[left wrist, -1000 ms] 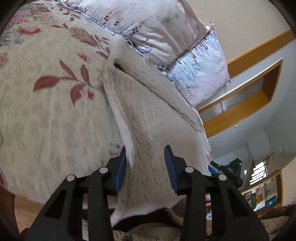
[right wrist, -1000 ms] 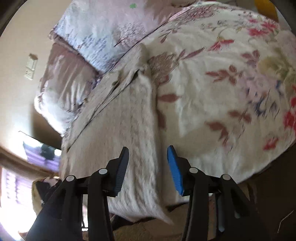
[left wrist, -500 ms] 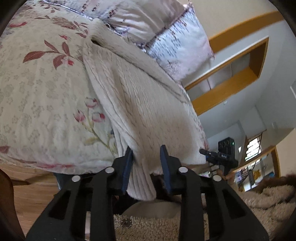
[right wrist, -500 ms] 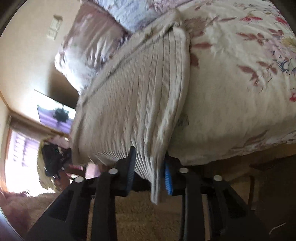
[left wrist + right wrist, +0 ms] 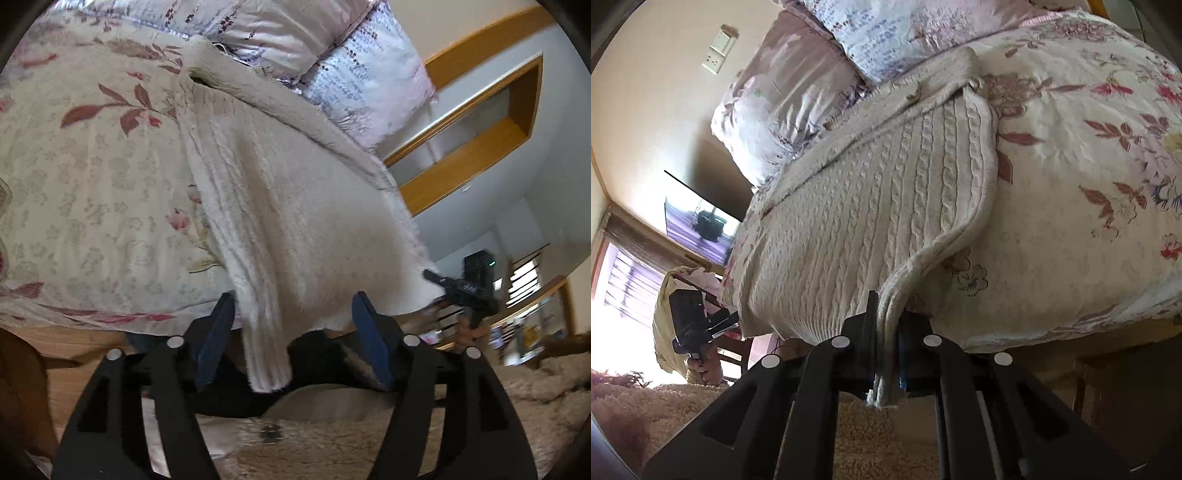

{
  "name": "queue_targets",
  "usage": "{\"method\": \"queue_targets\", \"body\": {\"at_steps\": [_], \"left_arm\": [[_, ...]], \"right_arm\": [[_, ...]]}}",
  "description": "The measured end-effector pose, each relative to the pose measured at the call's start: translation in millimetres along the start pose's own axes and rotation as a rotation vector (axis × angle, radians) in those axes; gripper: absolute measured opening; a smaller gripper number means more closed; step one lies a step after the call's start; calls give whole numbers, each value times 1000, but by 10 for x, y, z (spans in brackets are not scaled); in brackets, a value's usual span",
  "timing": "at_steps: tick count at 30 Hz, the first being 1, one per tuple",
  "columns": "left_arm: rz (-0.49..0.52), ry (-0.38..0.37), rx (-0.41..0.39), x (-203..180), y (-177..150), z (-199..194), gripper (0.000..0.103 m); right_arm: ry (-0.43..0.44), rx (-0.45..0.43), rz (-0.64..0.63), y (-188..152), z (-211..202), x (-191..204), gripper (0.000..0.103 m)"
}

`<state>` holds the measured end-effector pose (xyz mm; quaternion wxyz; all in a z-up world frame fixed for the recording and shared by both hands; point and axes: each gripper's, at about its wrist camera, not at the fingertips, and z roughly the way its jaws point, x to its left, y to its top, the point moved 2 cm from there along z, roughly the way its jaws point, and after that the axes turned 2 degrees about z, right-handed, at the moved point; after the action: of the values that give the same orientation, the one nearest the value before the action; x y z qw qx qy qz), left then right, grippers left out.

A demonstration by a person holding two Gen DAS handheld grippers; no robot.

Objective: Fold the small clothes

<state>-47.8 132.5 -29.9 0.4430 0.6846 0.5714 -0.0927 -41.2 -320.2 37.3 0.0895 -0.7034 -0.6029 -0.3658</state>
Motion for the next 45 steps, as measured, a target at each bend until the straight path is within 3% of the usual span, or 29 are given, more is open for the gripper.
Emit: {"method": "queue_targets", "body": {"at_steps": [3,4,6,7,8,12,15,19,25,31,45], "left_arm": [[-13,23,35,54,-32,58,63],[-15,31,43,69,-44,76,58],[-28,31,60,106,-77,106,43],[-39,13,79,127,-101,135,19],[-45,2,93,135,-116,160,8],[-12,4,69,68,-72,137,7],[4,-19,-15,23,69,6,6],[-11,32,-147,75,380,-219,6],[-23,91,-287,71,898,-368,6],[-21,131,-331,91,1371,-341,6],[32,202,-401,32,2400,-103,6]], "right_arm": [[-13,34,16,-32,49,-33,9],[-18,45,22,-42,60,-55,10],[-18,64,28,-66,77,-95,10],[-18,69,22,-76,95,-94,10],[-16,67,13,-78,92,-86,10],[0,-7,-31,-31,-26,-6,9],[-3,-119,-85,71,-186,93,8],[-55,-297,-148,219,-367,229,8],[-126,-478,-203,505,-456,367,8],[-164,-551,-226,811,-400,492,8],[-241,-627,-254,1638,-189,635,8]]}}
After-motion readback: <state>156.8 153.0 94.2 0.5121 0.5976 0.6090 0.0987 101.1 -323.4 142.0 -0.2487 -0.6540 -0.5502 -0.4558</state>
